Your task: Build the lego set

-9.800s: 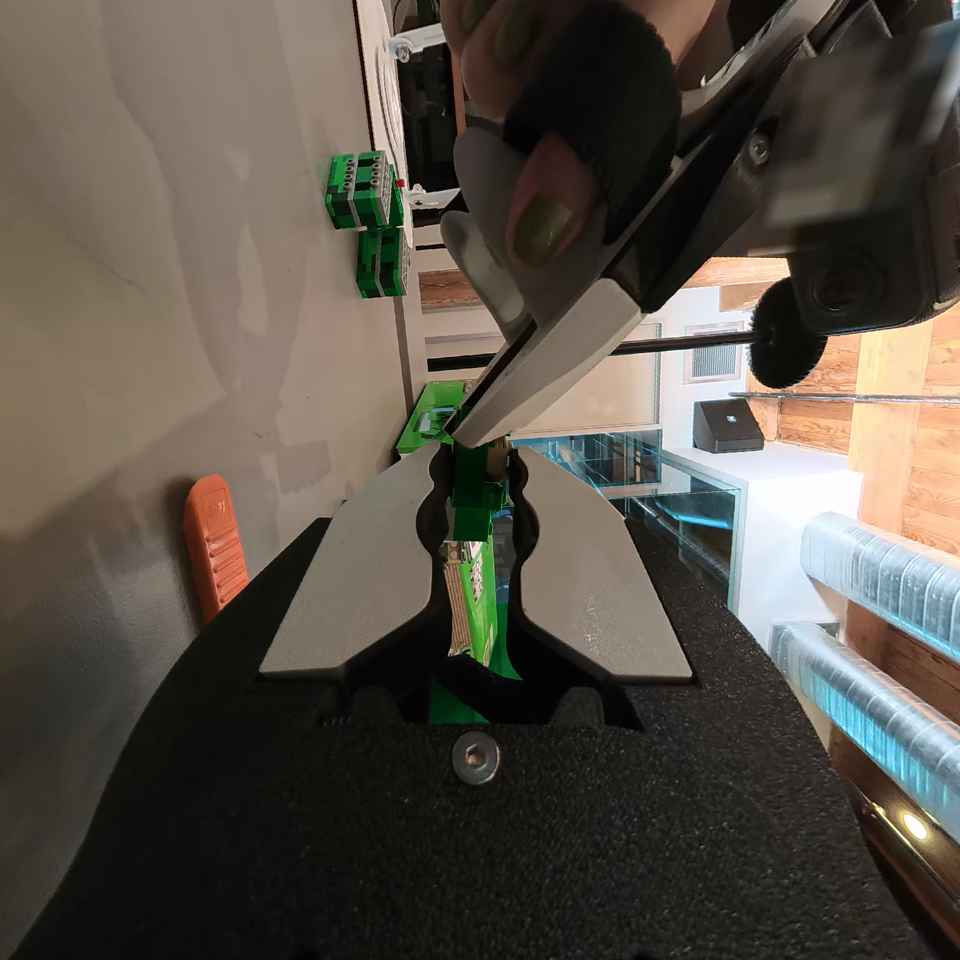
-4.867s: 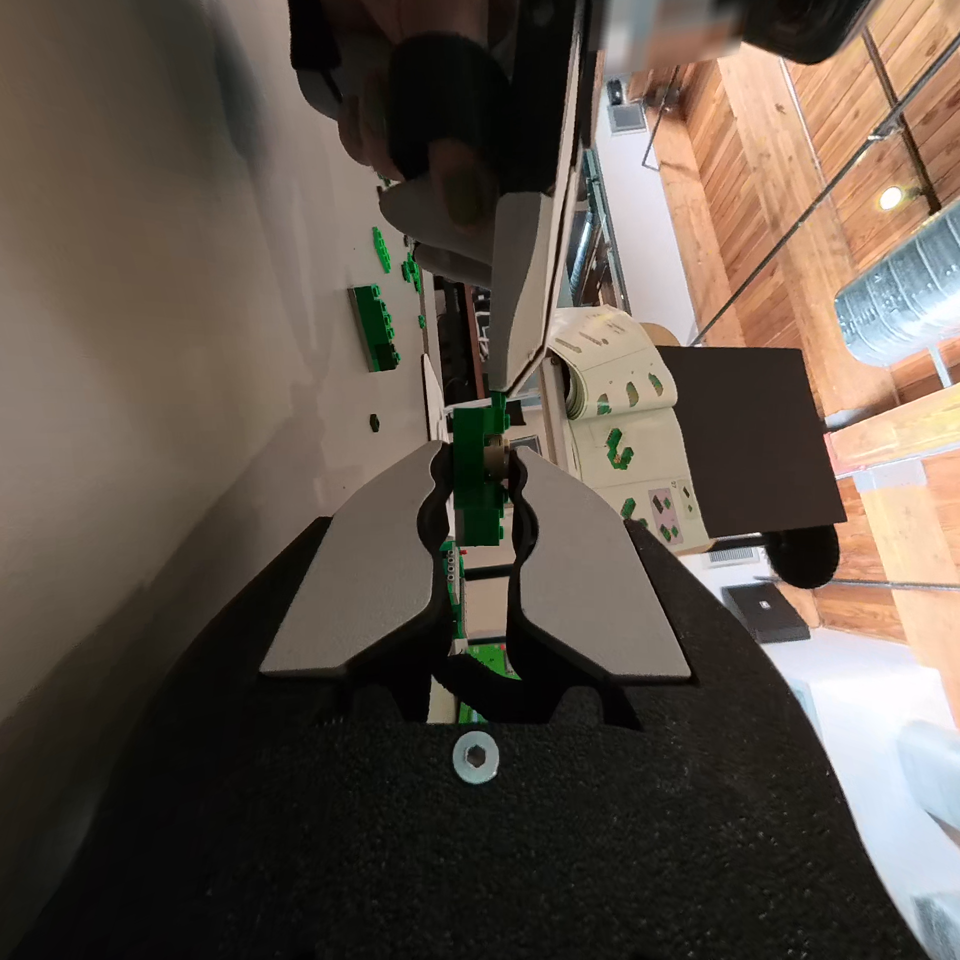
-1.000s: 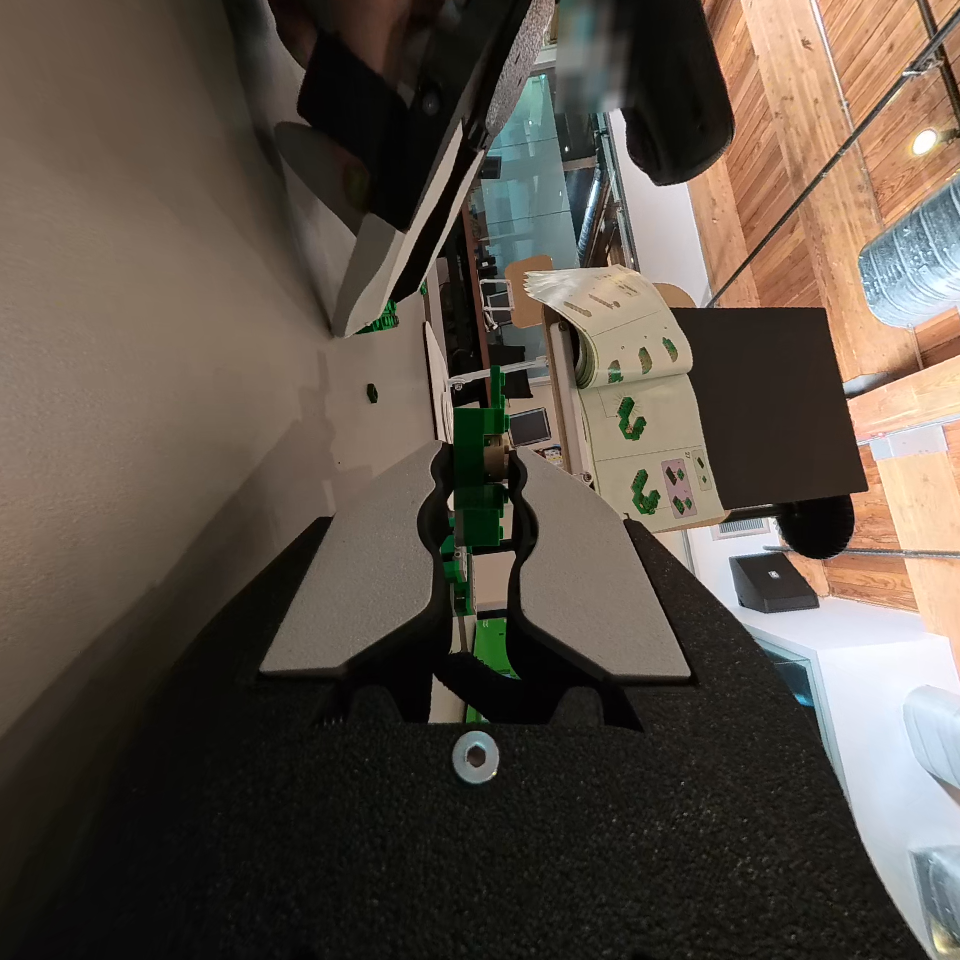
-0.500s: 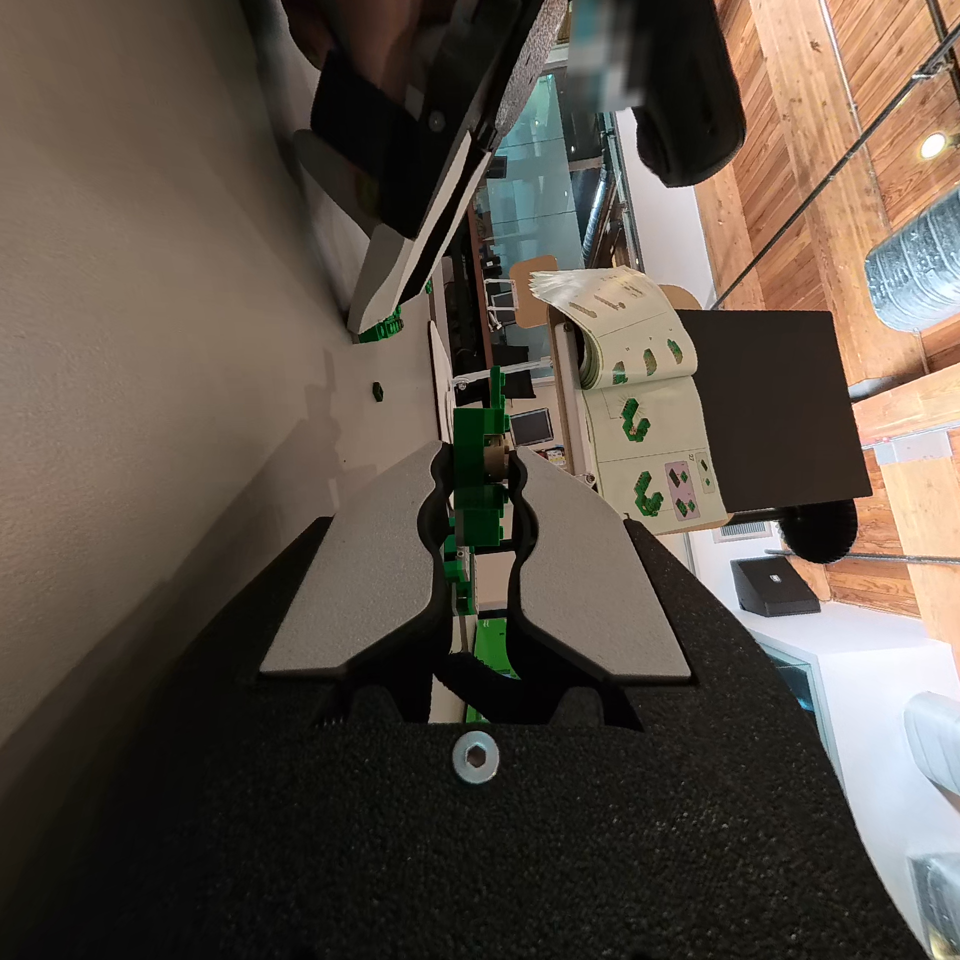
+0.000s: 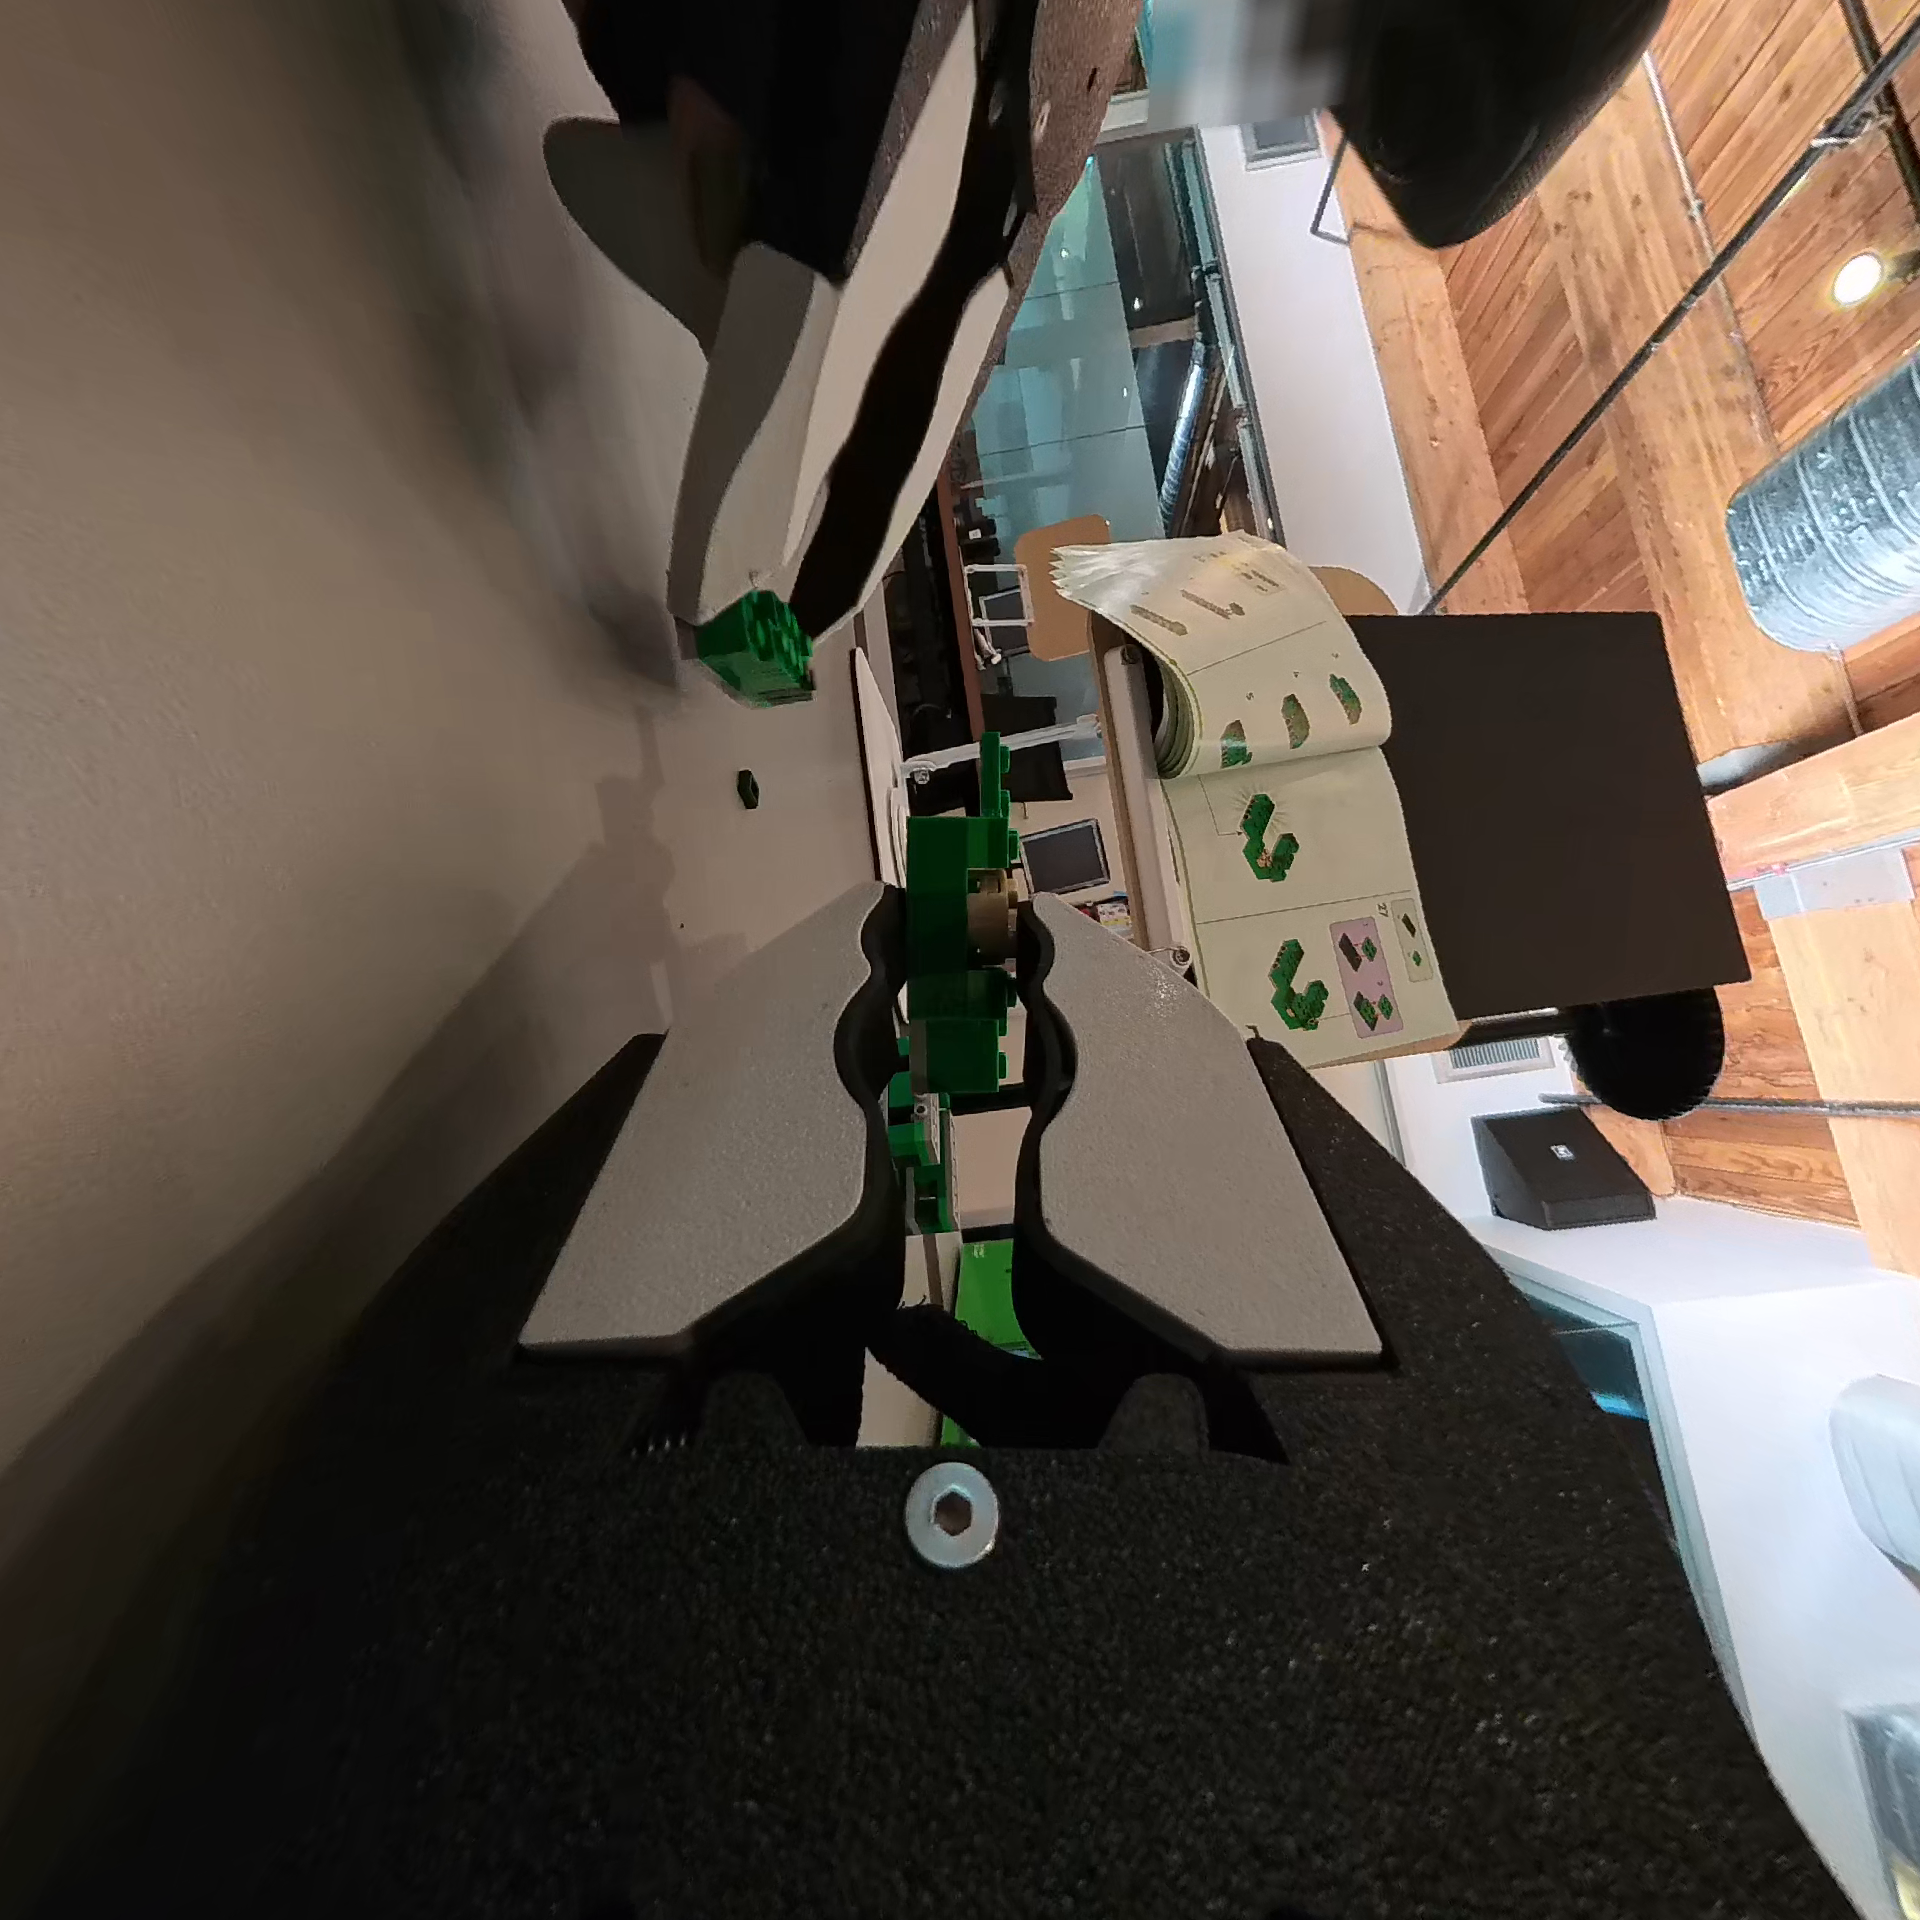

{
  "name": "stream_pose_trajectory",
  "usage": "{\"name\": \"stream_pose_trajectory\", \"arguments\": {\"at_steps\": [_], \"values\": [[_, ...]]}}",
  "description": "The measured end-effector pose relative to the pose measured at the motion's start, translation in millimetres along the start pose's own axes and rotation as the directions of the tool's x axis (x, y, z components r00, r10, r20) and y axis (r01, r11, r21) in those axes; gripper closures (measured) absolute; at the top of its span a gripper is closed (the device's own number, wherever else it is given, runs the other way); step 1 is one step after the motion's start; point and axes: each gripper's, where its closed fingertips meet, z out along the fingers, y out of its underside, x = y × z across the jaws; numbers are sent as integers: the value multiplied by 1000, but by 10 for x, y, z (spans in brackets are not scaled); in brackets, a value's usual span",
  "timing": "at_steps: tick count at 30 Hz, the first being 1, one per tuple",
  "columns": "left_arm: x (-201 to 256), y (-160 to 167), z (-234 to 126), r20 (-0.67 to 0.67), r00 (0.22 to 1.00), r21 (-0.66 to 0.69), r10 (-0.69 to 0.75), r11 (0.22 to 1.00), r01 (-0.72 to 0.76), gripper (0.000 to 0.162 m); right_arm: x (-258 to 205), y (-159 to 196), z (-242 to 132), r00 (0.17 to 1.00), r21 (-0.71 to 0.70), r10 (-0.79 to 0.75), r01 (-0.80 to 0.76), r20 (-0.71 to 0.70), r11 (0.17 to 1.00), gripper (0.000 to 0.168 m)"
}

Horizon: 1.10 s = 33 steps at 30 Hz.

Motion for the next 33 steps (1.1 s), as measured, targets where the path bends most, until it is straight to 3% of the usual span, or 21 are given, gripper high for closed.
{"name": "stream_pose_trajectory", "arguments": {"at_steps": [6, 11, 15, 20, 24, 33], "values": [[225, 29, 33, -101, 992, -34, 81, 996, -85, 112, -12, -12, -2, 1000, 7, -3, 3, 7, 1000, 149], [250, 92, 74, -104, 989, -70, 109, 991, -117, 112, -20, -19, -2, 1000, 9, -5, 5, 10, 1000, 149], [220, 108, 79, -89, 992, -79, 93, 992, -100, 111, -25, -24, -1, 1000, 10, -7, 7, 12, 1000, 149], [216, 129, 58, -103, 993, -90, 49, 994, -59, 95, -39, -41, -2, 1000, 17, -14, 13, 18, 1000, 149], [199, 66, 6, -117, 993, -39, 19, 999, -24, 93, -41, -56, -5, 1000, 22, -21, 21, 18, 1000, 149], [471, 151, -36, -332, 943, -72, -41, 997, 18, 101, -37, -66, -9, 1000, 24, -22, 22, 16, 999, 149]]}}
